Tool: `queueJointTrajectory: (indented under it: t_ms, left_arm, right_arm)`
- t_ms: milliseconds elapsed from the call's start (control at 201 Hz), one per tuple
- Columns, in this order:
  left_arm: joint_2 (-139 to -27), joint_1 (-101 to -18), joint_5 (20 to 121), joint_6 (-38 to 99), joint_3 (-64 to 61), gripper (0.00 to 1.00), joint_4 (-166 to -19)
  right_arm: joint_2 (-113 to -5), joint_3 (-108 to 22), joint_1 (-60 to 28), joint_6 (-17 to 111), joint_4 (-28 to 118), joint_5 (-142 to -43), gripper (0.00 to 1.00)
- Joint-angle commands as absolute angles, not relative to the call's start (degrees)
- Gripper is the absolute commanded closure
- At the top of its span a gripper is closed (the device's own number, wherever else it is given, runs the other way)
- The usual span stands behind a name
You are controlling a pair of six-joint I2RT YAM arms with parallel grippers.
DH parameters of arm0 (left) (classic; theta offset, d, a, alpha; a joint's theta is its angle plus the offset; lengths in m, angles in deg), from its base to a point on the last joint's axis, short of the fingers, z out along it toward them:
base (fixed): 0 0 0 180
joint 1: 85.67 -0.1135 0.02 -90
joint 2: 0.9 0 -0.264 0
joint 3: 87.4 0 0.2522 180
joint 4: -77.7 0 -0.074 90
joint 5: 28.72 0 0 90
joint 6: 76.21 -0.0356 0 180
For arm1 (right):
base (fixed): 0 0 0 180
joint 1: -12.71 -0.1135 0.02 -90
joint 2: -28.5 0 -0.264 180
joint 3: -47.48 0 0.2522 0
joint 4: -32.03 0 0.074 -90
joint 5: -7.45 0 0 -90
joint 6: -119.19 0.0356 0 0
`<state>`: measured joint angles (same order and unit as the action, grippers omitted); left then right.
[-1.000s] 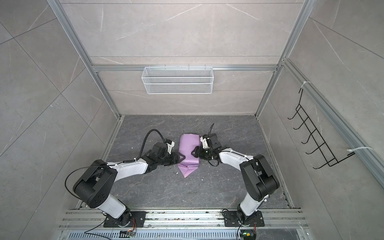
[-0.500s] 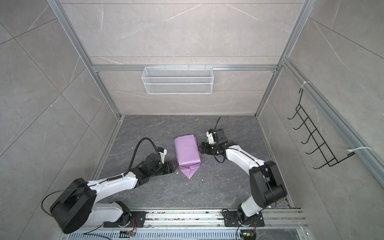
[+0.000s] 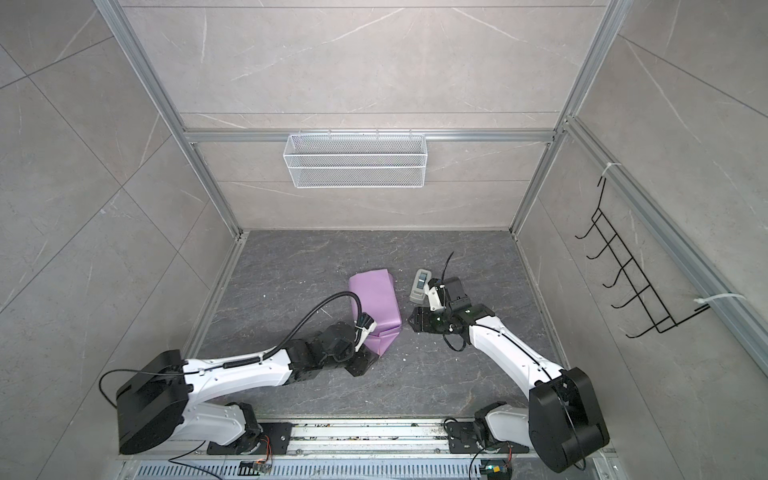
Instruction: Wrap the gift box in paper
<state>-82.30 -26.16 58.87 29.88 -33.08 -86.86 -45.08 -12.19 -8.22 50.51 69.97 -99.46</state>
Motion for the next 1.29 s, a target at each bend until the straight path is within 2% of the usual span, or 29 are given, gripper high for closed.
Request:
queueJointTrajectory:
  t_ms: [0, 309, 568, 1289]
  left_arm:
    - [-84.7, -26.0, 57.4, 21.6, -30.3, 0.50, -84.6]
    - [-92.1, -26.0, 59.9, 13.0, -26.5, 0.51, -83.4]
    - [-95.5, -26.0, 57.8, 5.3, -24.7, 0.53, -80.2]
    - [-100.7, -26.1, 55.5, 0.8, -21.1, 0.59, -79.5]
  right_arm:
    - [-45.0, -11.4, -8.5, 49.7, 70.5, -99.7, 0.30]
    - [-47.5, -10.9, -8.5, 49.6, 68.7, -100.5, 0.31]
    - [-47.4, -11.3, -8.4, 49.1, 69.4, -100.1, 0.31]
    - [-48.2, -10.5, -8.4, 49.7, 68.7, -100.2, 0.31]
